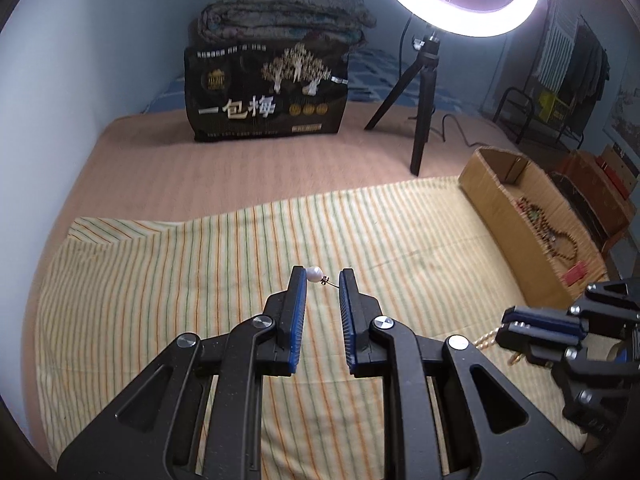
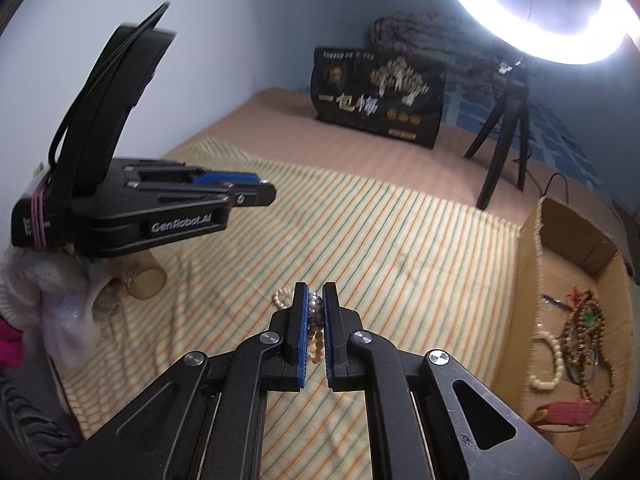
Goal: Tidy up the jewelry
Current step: 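Carry the earring in the left tool and pearl necklace in the right tool to the box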
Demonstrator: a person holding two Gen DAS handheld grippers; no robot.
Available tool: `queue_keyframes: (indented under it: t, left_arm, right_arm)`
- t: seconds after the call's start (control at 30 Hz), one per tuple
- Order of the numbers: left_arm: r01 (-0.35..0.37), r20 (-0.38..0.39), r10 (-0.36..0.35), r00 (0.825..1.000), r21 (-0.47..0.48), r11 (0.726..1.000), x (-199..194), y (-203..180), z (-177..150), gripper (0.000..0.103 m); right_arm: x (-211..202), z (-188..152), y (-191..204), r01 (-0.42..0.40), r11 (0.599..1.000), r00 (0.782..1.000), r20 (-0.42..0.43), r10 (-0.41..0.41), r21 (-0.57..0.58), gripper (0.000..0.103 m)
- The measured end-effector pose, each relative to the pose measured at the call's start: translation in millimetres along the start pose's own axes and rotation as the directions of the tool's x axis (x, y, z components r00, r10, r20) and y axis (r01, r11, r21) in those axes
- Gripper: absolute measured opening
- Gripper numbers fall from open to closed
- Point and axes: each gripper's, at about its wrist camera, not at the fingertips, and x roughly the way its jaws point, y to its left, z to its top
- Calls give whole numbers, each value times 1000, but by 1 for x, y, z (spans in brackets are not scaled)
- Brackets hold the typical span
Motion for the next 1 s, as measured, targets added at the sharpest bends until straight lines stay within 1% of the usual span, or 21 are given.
queue_keyframes:
  t: [0.23, 0.53, 0.73, 1.0]
  left_arm:
    - [16, 59, -15, 998, -8, 1000, -35, -22, 8, 15]
    - [83, 144, -79, 986, -20, 996, -70, -62, 23, 15]
    - [119, 159, -117, 980, -7, 993, -73, -92, 29, 15]
    - [176, 152, -181, 972, 44, 983, -60, -142, 36, 15]
  right_arm:
    - [-39, 9, -16, 14, 1000, 997, 77, -16, 23, 5]
    - [-95, 16, -50, 60, 994, 980, 184, -75, 90, 5]
    - [-119, 16, -85, 94, 984, 969, 214, -126, 153, 5]
    - [-132, 18, -128, 154, 966, 956, 215, -199, 210, 5]
